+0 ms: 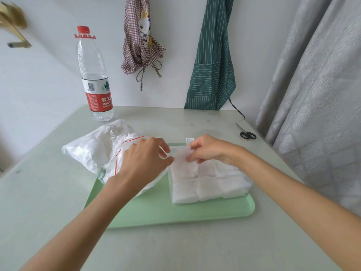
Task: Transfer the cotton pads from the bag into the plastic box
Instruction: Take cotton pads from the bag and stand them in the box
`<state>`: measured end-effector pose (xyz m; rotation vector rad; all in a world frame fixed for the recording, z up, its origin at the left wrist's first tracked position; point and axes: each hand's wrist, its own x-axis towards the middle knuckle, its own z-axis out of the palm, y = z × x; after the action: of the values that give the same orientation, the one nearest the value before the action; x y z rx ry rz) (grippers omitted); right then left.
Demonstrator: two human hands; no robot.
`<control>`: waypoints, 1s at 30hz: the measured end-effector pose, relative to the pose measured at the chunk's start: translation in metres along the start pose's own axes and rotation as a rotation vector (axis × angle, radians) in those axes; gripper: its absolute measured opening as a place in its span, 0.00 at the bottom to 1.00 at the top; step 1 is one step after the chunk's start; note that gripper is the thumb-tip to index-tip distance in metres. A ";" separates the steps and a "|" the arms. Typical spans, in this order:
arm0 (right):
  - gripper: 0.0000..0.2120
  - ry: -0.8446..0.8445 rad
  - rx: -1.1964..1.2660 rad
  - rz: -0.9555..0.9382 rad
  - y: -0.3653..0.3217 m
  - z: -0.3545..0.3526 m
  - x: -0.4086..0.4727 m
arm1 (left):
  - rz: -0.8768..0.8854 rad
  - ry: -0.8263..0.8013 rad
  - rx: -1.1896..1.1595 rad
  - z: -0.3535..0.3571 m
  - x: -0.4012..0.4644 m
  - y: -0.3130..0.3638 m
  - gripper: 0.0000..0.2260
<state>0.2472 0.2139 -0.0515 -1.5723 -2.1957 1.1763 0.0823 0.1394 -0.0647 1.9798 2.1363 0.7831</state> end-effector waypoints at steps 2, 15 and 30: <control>0.08 0.014 0.036 -0.035 0.005 0.010 0.003 | 0.001 -0.009 -0.004 0.001 -0.001 -0.002 0.08; 0.07 0.256 -0.371 -0.372 0.020 -0.001 -0.010 | 0.412 -0.161 0.405 0.001 0.017 0.026 0.16; 0.15 0.019 -0.213 -0.248 0.037 -0.002 -0.005 | 0.473 -0.327 0.807 0.020 0.038 0.039 0.19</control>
<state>0.2765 0.2154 -0.0742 -1.3238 -2.4848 0.8779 0.1207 0.1816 -0.0550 2.7841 1.9581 -0.4668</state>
